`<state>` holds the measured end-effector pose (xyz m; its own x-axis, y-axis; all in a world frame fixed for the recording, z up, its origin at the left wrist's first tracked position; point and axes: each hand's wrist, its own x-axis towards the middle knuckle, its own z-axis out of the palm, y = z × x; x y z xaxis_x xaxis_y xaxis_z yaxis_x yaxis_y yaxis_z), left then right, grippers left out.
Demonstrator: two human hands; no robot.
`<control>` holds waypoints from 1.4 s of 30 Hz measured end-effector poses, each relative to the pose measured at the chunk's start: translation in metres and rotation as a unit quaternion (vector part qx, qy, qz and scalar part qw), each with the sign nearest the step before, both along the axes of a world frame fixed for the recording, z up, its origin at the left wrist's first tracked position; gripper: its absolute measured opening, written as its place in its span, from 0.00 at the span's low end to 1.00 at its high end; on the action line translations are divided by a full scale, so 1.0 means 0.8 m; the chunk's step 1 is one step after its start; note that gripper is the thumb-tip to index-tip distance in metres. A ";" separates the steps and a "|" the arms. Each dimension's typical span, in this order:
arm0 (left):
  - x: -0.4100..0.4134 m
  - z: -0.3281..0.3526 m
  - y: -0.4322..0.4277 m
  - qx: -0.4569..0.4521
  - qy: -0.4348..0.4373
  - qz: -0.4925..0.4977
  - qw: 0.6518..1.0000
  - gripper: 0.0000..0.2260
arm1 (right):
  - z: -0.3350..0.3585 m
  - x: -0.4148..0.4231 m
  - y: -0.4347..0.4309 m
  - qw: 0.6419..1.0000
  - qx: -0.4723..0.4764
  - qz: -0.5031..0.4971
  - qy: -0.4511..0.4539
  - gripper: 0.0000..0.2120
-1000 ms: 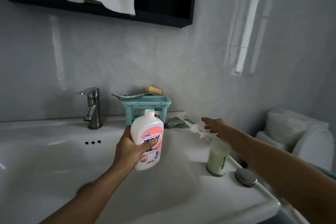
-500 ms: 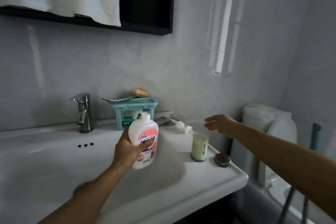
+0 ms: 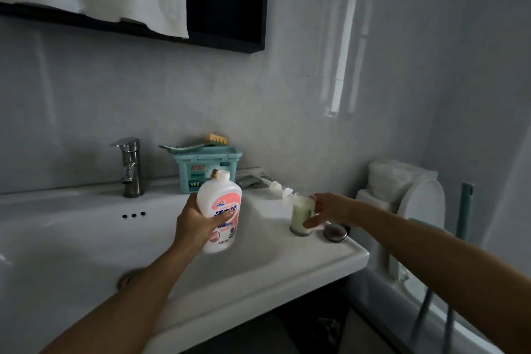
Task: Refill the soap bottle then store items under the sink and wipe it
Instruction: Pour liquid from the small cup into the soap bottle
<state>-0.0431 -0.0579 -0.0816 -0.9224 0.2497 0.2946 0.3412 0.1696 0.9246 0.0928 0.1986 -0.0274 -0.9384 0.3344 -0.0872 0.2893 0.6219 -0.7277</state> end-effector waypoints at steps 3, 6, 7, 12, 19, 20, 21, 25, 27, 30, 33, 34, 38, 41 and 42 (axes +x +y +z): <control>-0.002 -0.001 -0.002 0.004 -0.001 0.007 1.000 0.28 | -0.003 -0.003 -0.002 1.000 0.005 0.007 0.015 0.26; -0.003 -0.003 -0.001 -0.001 -0.002 0.008 1.000 0.27 | -0.006 -0.004 -0.003 1.000 0.008 0.000 0.027 0.24; -0.003 -0.003 -0.001 -0.002 -0.002 0.008 1.000 0.27 | -0.008 -0.004 -0.003 0.999 0.007 -0.007 0.035 0.24; -0.002 -0.003 0.001 -0.007 0.000 0.003 1.000 0.26 | -0.015 -0.010 -0.007 0.996 0.043 -0.023 0.075 0.20; -0.005 0.007 -0.003 0.018 -0.016 0.013 1.000 0.26 | -0.004 -0.033 -0.023 0.990 -0.059 -0.019 0.130 0.20; -0.007 0.011 -0.006 0.025 -0.021 0.014 0.999 0.26 | 0.001 -0.040 -0.028 0.987 -0.080 -0.015 0.140 0.18; -0.010 0.015 -0.009 0.036 -0.026 0.016 0.999 0.26 | 0.006 -0.046 -0.033 0.984 -0.096 -0.011 0.149 0.16; -0.020 0.033 -0.043 0.053 -0.034 0.001 0.998 0.22 | 0.028 -0.072 -0.065 0.977 -0.155 0.021 0.146 0.18; -0.028 0.037 -0.069 0.047 -0.043 -0.011 0.998 0.23 | 0.034 -0.088 -0.086 0.968 -0.193 0.056 0.150 0.15; -0.036 0.038 -0.111 0.038 -0.058 -0.023 0.997 0.21 | 0.035 -0.117 -0.121 0.951 -0.247 0.104 0.156 0.16; -0.039 0.035 -0.143 0.022 -0.060 -0.039 0.997 0.19 | 0.024 -0.144 -0.151 0.930 -0.310 0.112 0.163 0.19; -0.041 0.033 -0.155 0.014 -0.063 -0.039 0.997 0.20 | 0.018 -0.157 -0.166 0.924 -0.328 0.111 0.164 0.19; -0.052 0.017 -0.183 -0.014 -0.062 -0.025 0.998 0.24 | 0.003 -0.189 -0.214 0.900 -0.380 0.106 0.186 0.17; -0.063 -0.002 -0.195 -0.036 -0.065 -0.008 0.997 0.25 | -0.007 -0.207 -0.242 0.886 -0.406 0.111 0.195 0.18; -0.067 -0.006 -0.198 -0.046 -0.068 -0.006 0.997 0.25 | -0.011 -0.213 -0.249 0.881 -0.417 0.111 0.196 0.18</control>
<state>-0.0969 -0.2165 -0.0868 -0.9491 0.2807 0.1431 0.2167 0.2520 0.9431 -0.0772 -0.0008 -0.0362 -0.9852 0.1128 0.1289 -0.1466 -0.1656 -0.9752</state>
